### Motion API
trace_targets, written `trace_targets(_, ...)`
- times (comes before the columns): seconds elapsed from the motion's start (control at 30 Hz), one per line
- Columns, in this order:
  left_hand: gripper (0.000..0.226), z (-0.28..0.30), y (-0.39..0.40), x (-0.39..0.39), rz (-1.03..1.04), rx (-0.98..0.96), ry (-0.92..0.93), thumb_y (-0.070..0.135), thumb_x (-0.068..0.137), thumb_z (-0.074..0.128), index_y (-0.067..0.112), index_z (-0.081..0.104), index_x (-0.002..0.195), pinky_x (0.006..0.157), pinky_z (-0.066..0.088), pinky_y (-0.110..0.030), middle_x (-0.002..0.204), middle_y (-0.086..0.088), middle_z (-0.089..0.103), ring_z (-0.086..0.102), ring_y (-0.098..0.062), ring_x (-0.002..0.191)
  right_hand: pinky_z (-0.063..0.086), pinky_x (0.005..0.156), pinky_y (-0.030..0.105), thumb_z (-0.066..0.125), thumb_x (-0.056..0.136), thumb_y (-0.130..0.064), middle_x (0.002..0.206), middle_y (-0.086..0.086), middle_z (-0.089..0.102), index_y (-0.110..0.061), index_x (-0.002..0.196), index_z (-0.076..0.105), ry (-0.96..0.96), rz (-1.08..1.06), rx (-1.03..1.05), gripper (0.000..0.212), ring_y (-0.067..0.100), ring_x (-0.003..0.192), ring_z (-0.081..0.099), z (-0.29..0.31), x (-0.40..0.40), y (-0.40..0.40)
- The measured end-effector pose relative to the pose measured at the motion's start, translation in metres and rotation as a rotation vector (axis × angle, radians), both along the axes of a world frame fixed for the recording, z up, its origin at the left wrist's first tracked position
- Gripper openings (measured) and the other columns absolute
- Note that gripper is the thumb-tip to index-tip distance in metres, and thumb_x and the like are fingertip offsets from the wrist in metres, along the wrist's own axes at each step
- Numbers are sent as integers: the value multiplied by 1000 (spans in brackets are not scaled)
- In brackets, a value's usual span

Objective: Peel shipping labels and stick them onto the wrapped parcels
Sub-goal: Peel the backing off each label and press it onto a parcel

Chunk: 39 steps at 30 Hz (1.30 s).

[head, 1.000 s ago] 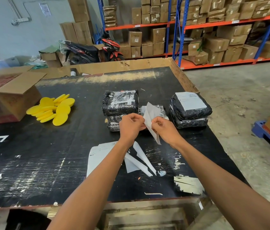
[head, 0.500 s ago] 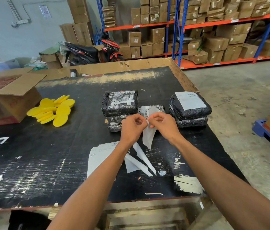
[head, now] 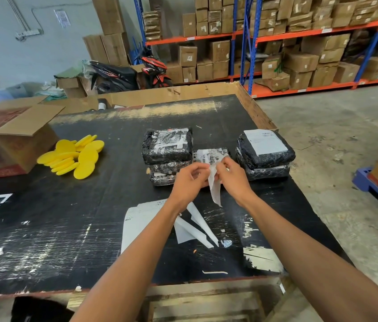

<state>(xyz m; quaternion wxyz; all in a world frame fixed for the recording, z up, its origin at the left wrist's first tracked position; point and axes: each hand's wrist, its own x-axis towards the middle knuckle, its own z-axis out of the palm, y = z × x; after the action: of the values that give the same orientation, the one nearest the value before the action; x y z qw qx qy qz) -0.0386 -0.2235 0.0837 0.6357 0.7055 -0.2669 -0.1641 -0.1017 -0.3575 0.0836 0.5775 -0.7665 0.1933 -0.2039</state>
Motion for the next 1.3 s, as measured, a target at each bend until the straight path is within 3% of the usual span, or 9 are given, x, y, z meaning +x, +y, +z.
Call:
trace_targets(0.13,29,7,1,-7,-74,-81,121,27,103,53,7,73,109,92,58,-37,106,-14,75,73,-25,102,39,63,29,45,102,-18,78,8,59,-3,85,50,-13,56,-105,23,10,62,50,7,-2,-2)
trace_targets(0.27,17,7,0,3,107,-11,-119,32,92,69,19,75,99,89,59,-40,94,-1,76,71,-17,94,51,71,42,48,103,-25,79,11,64,-8,87,51,-17,159,-267,23,31,74,62,5,-2,-1)
trace_targets(0.33,13,8,-1,8,148,3,-175,25,89,74,16,76,97,84,60,-38,88,-1,76,71,-15,86,51,72,45,51,102,-23,75,5,62,-13,86,52,-7,189,-285,19,27,71,61,3,-2,1)
trace_targets(0.5,12,10,2,10,101,-22,-73,15,90,74,5,77,95,78,63,-36,88,-15,77,74,-23,82,42,65,37,52,100,-21,78,19,64,-10,87,54,16,217,-291,18,20,66,52,0,-3,1)
trace_targets(0.63,11,10,1,9,125,-97,58,8,94,67,-1,74,95,77,62,-35,87,-17,76,75,-26,82,31,56,27,50,99,-16,65,-1,47,-13,79,47,14,191,-292,20,11,58,38,4,-3,1)
trace_targets(0.8,10,8,-4,10,280,-168,206,8,92,68,-1,74,92,72,60,-32,83,-15,72,69,-24,78,32,58,31,50,95,-14,68,0,47,-12,76,44,-5,58,-264,20,14,60,40,-5,2,4)
trace_targets(0.93,9,3,-3,11,281,-130,115,13,89,70,9,77,88,75,60,-44,85,-17,75,69,-27,80,50,72,30,59,96,-25,91,-3,64,-19,91,56,-67,40,-190,8,18,80,65,-7,6,7)
trace_targets(1.03,9,2,-1,7,160,-121,38,16,92,70,11,78,93,83,60,-53,91,-18,76,73,-38,89,48,72,18,62,97,-35,100,-6,65,-18,103,61,-121,11,-189,18,8,87,63,-3,9,8)
trace_targets(1.3,14,8,0,-3,73,-196,129,9,98,62,6,74,104,85,60,-38,99,-19,76,74,-26,90,43,72,27,59,99,-34,96,-5,63,-25,91,60,-128,-47,15,12,14,86,60,0,15,9)
